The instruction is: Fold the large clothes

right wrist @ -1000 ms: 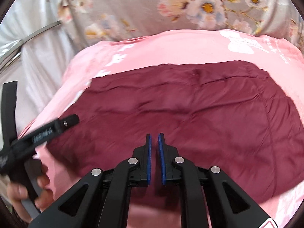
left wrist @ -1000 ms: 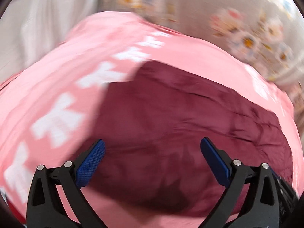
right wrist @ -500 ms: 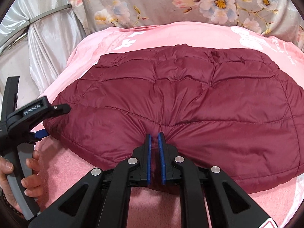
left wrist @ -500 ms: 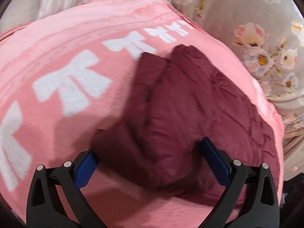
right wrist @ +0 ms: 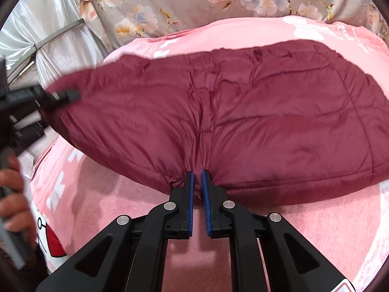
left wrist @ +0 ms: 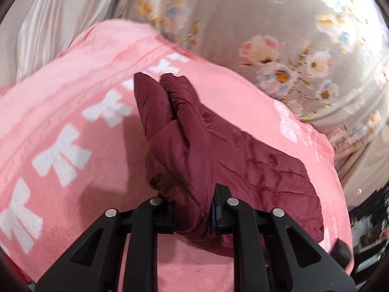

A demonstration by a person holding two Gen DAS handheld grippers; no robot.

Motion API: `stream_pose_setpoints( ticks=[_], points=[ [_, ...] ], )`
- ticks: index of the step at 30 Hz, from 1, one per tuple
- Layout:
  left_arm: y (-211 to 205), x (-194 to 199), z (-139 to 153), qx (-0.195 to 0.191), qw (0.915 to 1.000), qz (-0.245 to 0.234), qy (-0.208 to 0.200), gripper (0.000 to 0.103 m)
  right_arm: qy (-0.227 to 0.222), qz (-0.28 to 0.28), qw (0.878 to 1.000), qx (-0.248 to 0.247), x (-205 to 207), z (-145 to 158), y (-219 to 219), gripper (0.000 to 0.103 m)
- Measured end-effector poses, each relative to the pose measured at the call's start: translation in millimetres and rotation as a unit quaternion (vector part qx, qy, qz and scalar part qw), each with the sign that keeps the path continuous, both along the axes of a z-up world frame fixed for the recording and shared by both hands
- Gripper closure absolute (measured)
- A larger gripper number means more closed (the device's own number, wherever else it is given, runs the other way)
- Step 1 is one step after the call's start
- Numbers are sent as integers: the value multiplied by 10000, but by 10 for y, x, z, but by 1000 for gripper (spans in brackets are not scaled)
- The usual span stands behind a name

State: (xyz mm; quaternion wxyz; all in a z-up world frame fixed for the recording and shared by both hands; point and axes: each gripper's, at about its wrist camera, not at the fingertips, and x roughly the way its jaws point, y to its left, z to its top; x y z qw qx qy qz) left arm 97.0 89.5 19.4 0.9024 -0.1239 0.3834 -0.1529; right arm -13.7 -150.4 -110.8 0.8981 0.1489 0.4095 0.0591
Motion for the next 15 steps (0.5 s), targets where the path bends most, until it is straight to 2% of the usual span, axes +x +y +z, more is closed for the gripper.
stream_pose_setpoints(
  ticks=[5, 7, 8, 10, 11, 15],
  points=[
    [-564, -246, 381, 138, 9953, -782, -553, 87, -86, 163, 9997, -154, 113, -38, 71, 90],
    [-903, -337, 497, 167, 9897, -1227, -717, 87, -109, 161, 9997, 146, 92, -25, -24, 90],
    [-1109, -381, 538, 205, 9857, -1476, -790, 87, -90, 89, 9989, 459, 35, 0, -140, 92],
    [-1409, -441, 559, 336, 9797, -1761, -896, 87, -131, -38, 9963, 850, -113, 78, -331, 92],
    [-1562, -460, 547, 401, 9769, -1891, -916, 87, -196, -111, 9963, 823, -191, 134, -391, 93],
    [-2259, -459, 330, 603, 9663, -2393, -737, 87, -260, -600, 9978, 134, -604, 313, -762, 92]
  ],
)
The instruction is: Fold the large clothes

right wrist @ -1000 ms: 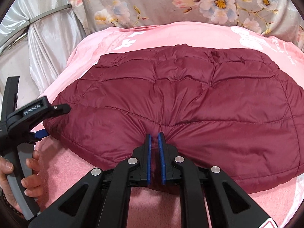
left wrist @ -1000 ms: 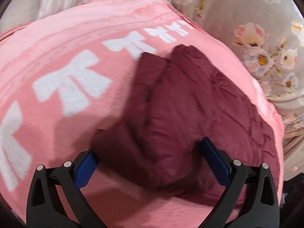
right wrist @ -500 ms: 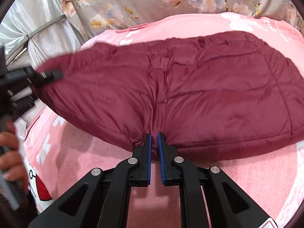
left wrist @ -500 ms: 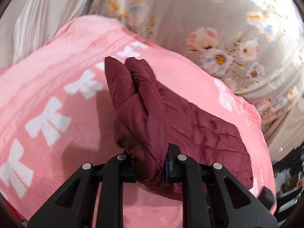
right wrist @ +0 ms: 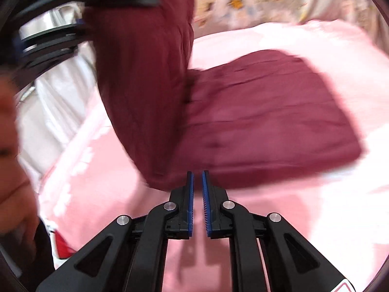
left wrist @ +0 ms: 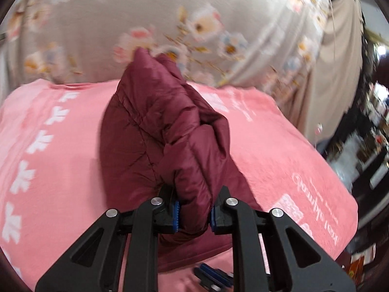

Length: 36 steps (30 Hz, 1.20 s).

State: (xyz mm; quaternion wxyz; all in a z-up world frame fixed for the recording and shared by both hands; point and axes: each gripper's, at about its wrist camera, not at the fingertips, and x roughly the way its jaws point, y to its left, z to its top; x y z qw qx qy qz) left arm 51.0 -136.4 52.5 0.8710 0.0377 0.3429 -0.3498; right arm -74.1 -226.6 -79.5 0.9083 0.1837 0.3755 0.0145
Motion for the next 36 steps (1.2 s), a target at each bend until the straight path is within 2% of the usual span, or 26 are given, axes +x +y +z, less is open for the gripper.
stream_pose_setpoints(
  ticks=[6, 9, 12, 14, 16, 17, 19, 20, 21, 22, 23, 24, 26, 29, 32, 33, 34, 35, 36],
  points=[
    [-821, 34, -691, 604, 9947, -381, 745, 87, 313, -877, 9956, 91, -401, -75, -598, 92],
    [-1004, 6, -984, 915, 9919, -314, 819, 86, 377, -1148, 9926, 80, -518, -95, -794, 92],
    [-1061, -29, -1081, 1042, 9907, -247, 844, 83, 405, -1381, 9896, 92, -589, -85, -958, 92],
    [-1041, -37, -1025, 930, 9902, -340, 987, 71, 389, -1485, 9881, 135, -602, -43, -1050, 90],
    [-947, -19, -793, 456, 9890, -532, 1300, 50, 311, -1579, 9868, 153, -589, 52, -1145, 90],
    [-912, -35, -713, 308, 9894, -557, 1309, 45, 249, -1583, 9870, 148, -558, 121, -1186, 89],
    [-718, -57, -364, -121, 9934, -567, 994, 31, 96, -1564, 9875, 142, -472, 266, -1266, 88],
    [-646, -61, -237, -221, 9953, -518, 789, 27, -49, -1544, 9879, 158, -402, 373, -1340, 86],
    [-497, -36, -22, -330, 9982, -306, 394, 17, -167, -1523, 9880, 181, -330, 458, -1408, 74],
    [-420, -4, 74, -359, 9991, -138, 194, 12, -341, -1482, 9881, 246, -246, 594, -1434, 65],
    [-330, 53, 173, -355, 9993, 85, 2, 12, -456, -1448, 9879, 322, -184, 691, -1466, 47],
    [-226, 158, 260, -311, 9987, 380, -156, 11, -650, -1380, 9870, 513, -32, 838, -1504, 40],
    [-65, 391, 325, -253, 9960, 839, -191, 12, -821, -1220, 9864, 739, 303, 1002, -1569, 38],
    [202, 781, 269, -247, 9902, 1369, 145, 12, -740, -1174, 9860, 920, 887, 1111, -1623, 35],
    [434, 1048, 145, -129, 9826, 1824, 319, 12, -274, -1384, 9826, 1208, 1419, 1019, -1701, 35],
    [517, 1121, 94, -94, 9801, 1953, 355, 12, 228, -1687, 9770, 1283, 1732, 874, -1763, 35],
    [578, 1180, 46, -49, 9779, 2054, 387, 12, 228, -1687, 9770, 1283, 1732, 874, -1763, 35],
    [594, 1203, 12, -17, 9766, 2112, 398, 12, 679, -1864, 9717, 1280, 1923, 727, -1766, 35],
    [614, 1257, -29, 28, 9750, 2183, 415, 12, 793, -1835, 9721, 1226, 1983, 685, -1757, 35]
  ],
)
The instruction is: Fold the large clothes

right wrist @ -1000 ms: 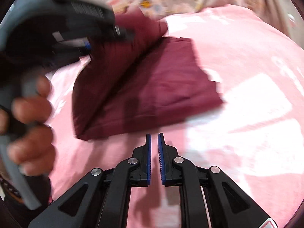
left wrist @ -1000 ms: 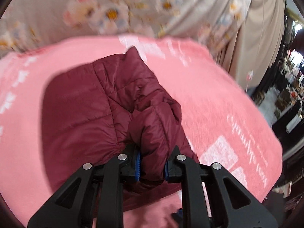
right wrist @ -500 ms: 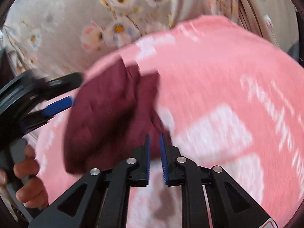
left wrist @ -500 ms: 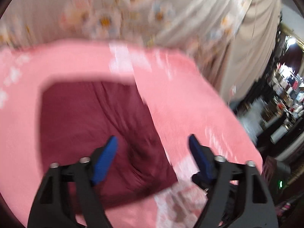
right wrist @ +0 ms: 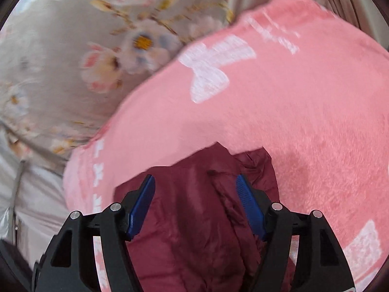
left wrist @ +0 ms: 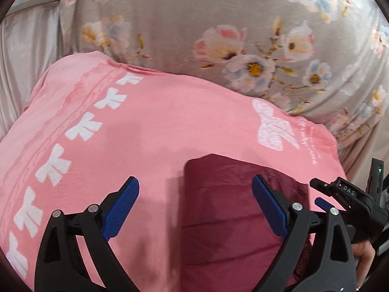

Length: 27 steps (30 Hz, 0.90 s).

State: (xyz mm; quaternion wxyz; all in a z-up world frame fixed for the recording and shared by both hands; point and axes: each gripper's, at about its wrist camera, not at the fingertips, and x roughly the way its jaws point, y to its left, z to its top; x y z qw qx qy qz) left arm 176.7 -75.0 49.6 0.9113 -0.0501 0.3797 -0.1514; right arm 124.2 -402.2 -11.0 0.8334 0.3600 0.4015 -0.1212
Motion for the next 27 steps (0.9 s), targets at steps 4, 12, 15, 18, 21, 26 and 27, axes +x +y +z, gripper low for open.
stream_pose_setpoints(
  ticks=[4, 12, 15, 18, 21, 26, 27],
  points=[
    [-115, 225, -144, 109, 9997, -18, 240, 12, 529, 129, 9983, -188, 199, -239, 67, 50],
    [-725, 369, -401, 355, 9971, -510, 440, 12, -311, -120, 9981, -525, -325, -252, -170, 100],
    [-1067, 426, -521, 361, 9952, -713, 556, 12, -370, -241, 9970, -630, -417, -333, -250, 100],
    [-1355, 487, -742, 567, 9929, -750, 723, 12, -329, -333, 9958, -792, -453, -445, -306, 101],
    [-1520, 530, -1009, 668, 9908, -717, 934, 11, -207, -295, 9938, -1047, -399, -583, -336, 100],
    [-1620, 516, -1174, 873, 9918, -581, 725, 7, -113, -172, 9906, -1354, -274, -750, -307, 100],
    [-1638, 512, -1201, 914, 9918, -577, 683, 5, -92, -139, 9897, -1423, -249, -784, -292, 99]
  ],
)
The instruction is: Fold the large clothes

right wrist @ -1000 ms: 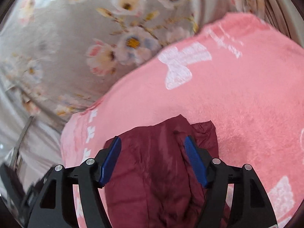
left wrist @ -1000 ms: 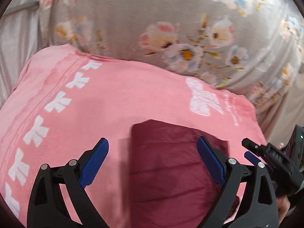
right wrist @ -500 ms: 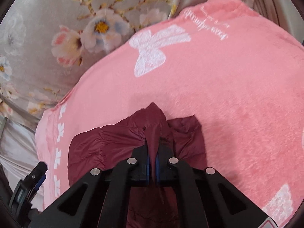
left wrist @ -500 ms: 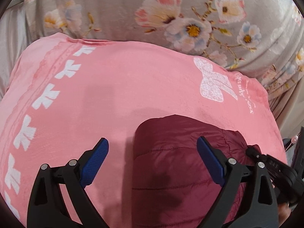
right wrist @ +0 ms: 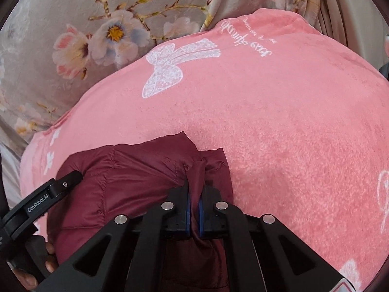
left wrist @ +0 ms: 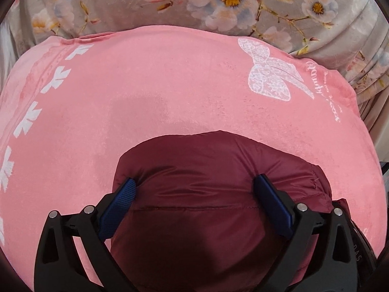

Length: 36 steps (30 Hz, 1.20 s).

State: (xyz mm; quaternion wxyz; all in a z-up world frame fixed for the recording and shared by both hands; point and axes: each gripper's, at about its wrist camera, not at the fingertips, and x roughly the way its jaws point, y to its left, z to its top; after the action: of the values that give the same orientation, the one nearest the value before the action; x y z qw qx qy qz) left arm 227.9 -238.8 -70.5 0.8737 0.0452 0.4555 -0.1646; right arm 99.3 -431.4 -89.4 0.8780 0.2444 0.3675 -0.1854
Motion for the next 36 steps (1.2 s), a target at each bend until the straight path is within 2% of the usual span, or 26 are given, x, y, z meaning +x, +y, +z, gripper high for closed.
stream_pose_setpoints(
  ticks=[3, 7, 14, 28, 36],
  points=[
    [-20, -14, -73, 50, 9999, 23, -164, 5, 10, 30, 9999, -116, 35, -94, 25, 98],
    [-48, -31, -137, 128, 9992, 52, -384, 5, -43, 22, 10000, -40, 57, -187, 6, 96],
    [-111, -80, -228, 297, 9970, 97, -706, 5, -16, 50, 9998, -193, 86, -231, 59, 95],
    [-139, -114, -273, 345, 9952, 138, -903, 5, -63, 41, 9996, -256, 102, -256, 68, 94],
    [-185, -106, -293, 502, 9940, 169, -953, 5, -175, -55, 9995, -256, 75, -256, 96, 94]
  ],
)
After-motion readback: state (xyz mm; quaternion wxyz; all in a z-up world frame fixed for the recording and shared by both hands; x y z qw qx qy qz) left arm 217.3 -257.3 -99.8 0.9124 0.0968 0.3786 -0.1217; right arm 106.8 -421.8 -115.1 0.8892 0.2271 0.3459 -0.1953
